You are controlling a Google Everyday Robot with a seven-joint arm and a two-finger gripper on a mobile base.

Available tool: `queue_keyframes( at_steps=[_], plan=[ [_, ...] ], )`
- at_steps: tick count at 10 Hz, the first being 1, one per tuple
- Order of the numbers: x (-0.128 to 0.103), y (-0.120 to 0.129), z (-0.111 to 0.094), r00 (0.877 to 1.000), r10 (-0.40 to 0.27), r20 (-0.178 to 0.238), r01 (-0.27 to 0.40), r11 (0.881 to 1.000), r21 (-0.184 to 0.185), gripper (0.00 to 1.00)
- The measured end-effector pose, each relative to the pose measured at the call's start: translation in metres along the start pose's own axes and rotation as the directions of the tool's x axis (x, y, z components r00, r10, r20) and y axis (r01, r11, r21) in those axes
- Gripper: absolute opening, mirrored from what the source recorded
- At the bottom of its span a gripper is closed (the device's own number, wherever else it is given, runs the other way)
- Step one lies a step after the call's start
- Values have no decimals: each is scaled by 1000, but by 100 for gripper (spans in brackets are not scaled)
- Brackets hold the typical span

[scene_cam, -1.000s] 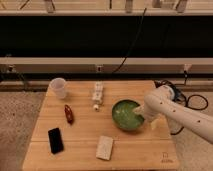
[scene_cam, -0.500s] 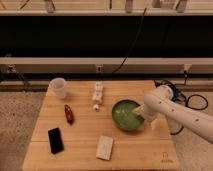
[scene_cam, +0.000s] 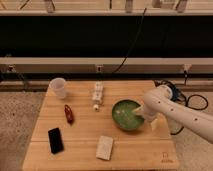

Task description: Pick up the ceramic bowl

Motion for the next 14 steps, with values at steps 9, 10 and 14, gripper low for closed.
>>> queue_keyframes(
  at_steps=[9, 10, 14],
  plan=[
    [0, 2, 5, 1000, -28, 4, 28, 999, -24, 80],
    [1, 3, 6, 1000, -31, 4, 31, 999, -28, 80],
    [1, 5, 8, 999, -43, 6, 43, 998, -38, 80]
  ],
)
